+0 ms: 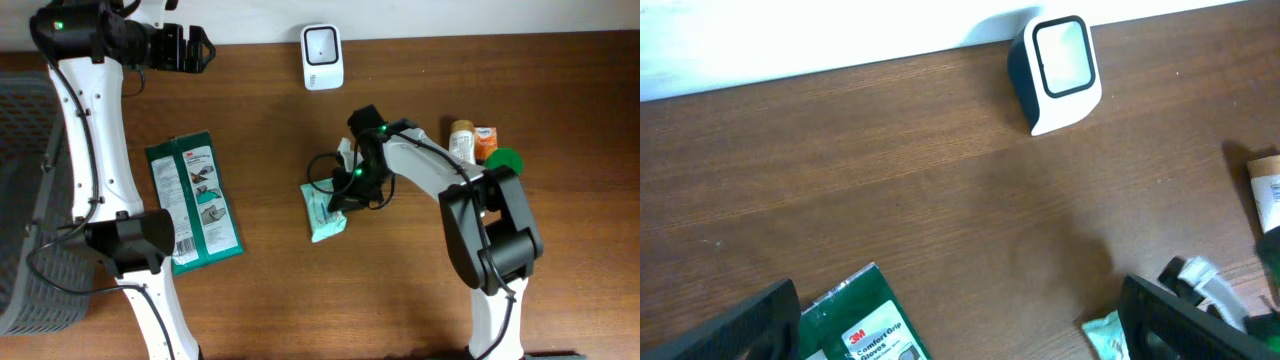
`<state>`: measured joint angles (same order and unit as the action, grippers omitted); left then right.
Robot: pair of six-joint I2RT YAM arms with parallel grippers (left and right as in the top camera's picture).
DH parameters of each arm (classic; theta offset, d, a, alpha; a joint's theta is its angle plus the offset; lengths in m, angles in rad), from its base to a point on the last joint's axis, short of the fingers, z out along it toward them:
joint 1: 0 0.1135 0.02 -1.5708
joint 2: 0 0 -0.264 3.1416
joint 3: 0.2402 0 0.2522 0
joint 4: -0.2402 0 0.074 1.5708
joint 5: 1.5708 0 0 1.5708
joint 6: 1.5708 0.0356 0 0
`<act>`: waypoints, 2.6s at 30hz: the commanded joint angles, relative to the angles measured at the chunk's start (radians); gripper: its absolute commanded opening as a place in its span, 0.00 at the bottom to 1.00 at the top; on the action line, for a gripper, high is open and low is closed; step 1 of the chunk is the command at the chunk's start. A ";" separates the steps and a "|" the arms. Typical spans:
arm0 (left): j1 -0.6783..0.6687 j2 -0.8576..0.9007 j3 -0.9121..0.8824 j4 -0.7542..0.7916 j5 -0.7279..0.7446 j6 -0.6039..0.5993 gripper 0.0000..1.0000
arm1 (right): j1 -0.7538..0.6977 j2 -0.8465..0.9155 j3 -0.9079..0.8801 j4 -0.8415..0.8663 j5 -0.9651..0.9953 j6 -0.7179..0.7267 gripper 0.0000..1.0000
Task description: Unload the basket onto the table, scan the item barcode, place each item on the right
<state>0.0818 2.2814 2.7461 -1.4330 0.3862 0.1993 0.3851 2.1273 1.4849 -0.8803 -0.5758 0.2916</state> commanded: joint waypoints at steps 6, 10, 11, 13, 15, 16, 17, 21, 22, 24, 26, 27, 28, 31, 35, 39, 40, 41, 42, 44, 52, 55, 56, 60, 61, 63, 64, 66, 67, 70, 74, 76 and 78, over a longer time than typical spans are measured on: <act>0.006 -0.010 0.008 -0.001 0.011 0.016 0.99 | -0.027 -0.229 0.038 -0.071 0.338 -0.021 0.04; 0.006 -0.010 0.008 -0.001 0.011 0.016 0.99 | -0.026 -0.230 0.038 -0.090 0.383 -0.007 0.04; 0.006 -0.010 0.008 -0.001 0.011 0.016 0.99 | -0.026 -0.231 0.038 -0.098 0.446 0.027 0.04; 0.006 -0.010 0.008 -0.001 0.011 0.016 0.99 | -0.026 -0.235 0.047 -0.119 0.550 0.044 0.04; 0.006 -0.010 0.008 -0.001 0.011 0.016 0.99 | -0.018 -0.235 0.077 -0.184 0.705 0.082 0.04; 0.006 -0.010 0.008 -0.001 0.011 0.016 0.99 | -0.011 -0.235 0.091 -0.213 0.772 0.090 0.04; 0.006 -0.010 0.008 -0.001 0.010 0.016 0.99 | -0.003 -0.234 0.099 -0.230 0.811 0.097 0.04; 0.006 -0.010 0.008 -0.001 0.010 0.016 0.99 | 0.055 -0.216 0.103 -0.243 0.978 0.109 0.04; 0.006 -0.010 0.008 -0.001 0.011 0.016 0.99 | 0.068 -0.203 0.103 -0.243 0.968 0.109 0.04; 0.006 -0.010 0.008 -0.001 0.010 0.016 0.99 | 0.065 -0.198 0.103 -0.243 0.912 0.111 0.04; 0.006 -0.010 0.008 -0.001 0.011 0.016 0.99 | 0.026 -0.198 0.103 -0.242 0.807 0.119 0.33; 0.006 -0.010 0.008 -0.001 0.011 0.016 0.99 | -0.005 -0.198 0.103 -0.247 0.744 0.139 0.42; 0.006 -0.010 0.008 -0.001 0.011 0.016 0.99 | -0.041 -0.197 0.099 -0.251 0.675 0.141 0.45; 0.006 -0.010 0.008 -0.001 0.011 0.016 0.99 | -0.135 -0.196 0.069 -0.250 0.516 0.137 0.46; 0.006 -0.010 0.008 -0.001 0.011 0.016 0.99 | -0.193 -0.196 0.011 -0.238 0.391 0.070 0.51; 0.006 -0.010 0.008 -0.001 0.010 0.016 0.99 | -0.196 -0.196 -0.018 -0.224 0.369 0.052 0.60; 0.006 -0.010 0.008 -0.001 0.011 0.016 0.99 | -0.196 -0.196 -0.019 -0.221 0.360 0.047 0.65; 0.006 -0.010 0.008 -0.001 0.011 0.016 0.99 | -0.196 -0.196 -0.019 -0.214 0.325 0.021 0.66; 0.006 -0.010 0.008 -0.001 0.011 0.016 0.99 | -0.196 -0.196 -0.020 -0.207 0.305 0.007 0.66; 0.006 -0.010 0.008 -0.001 0.011 0.016 0.99 | -0.196 -0.196 -0.023 -0.201 0.291 0.000 0.67; 0.006 -0.010 0.008 -0.001 0.010 0.016 0.99 | -0.196 -0.196 -0.109 -0.131 0.268 0.000 0.74; 0.006 -0.010 0.008 -0.001 0.011 0.016 0.99 | -0.196 -0.196 -0.124 -0.098 0.253 0.000 0.74; 0.006 -0.010 0.008 -0.001 0.011 0.016 0.99 | -0.196 -0.196 -0.124 -0.091 0.253 0.000 0.74; 0.006 -0.010 0.008 -0.001 0.011 0.016 0.99 | -0.197 -0.196 -0.127 -0.087 0.262 -0.008 0.74; 0.006 -0.010 0.008 -0.001 0.011 0.016 0.99 | -0.198 -0.196 -0.127 -0.086 0.272 -0.011 0.74; 0.006 -0.010 0.008 -0.001 0.011 0.016 0.99 | -0.232 -0.196 -0.100 -0.109 0.267 -0.042 0.74; 0.006 -0.010 0.008 -0.001 0.011 0.016 0.99 | -0.244 -0.198 -0.087 -0.121 0.267 -0.045 0.74; 0.006 -0.010 0.008 -0.001 0.011 0.016 0.99 | -0.266 -0.204 -0.058 -0.148 0.265 -0.062 0.74; 0.006 -0.010 0.008 -0.001 0.010 0.016 0.99 | -0.286 -0.209 -0.039 -0.166 0.266 -0.077 0.74; 0.006 -0.010 0.008 -0.001 0.011 0.016 0.99 | -0.323 -0.208 -0.039 -0.179 0.264 -0.079 0.78; 0.006 -0.010 0.008 -0.001 0.011 0.016 0.99 | -0.324 -0.206 -0.090 -0.124 0.191 -0.123 0.78; 0.006 -0.010 0.008 -0.001 0.011 0.016 0.99 | -0.327 -0.205 -0.121 -0.093 0.190 -0.122 0.78; 0.006 -0.010 0.008 -0.001 0.011 0.016 0.99 | -0.333 -0.204 -0.158 -0.056 0.182 -0.119 0.78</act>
<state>0.0818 2.2814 2.7461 -1.4330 0.3859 0.1993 0.0547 1.9236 1.3785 -0.9646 -0.3595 0.1879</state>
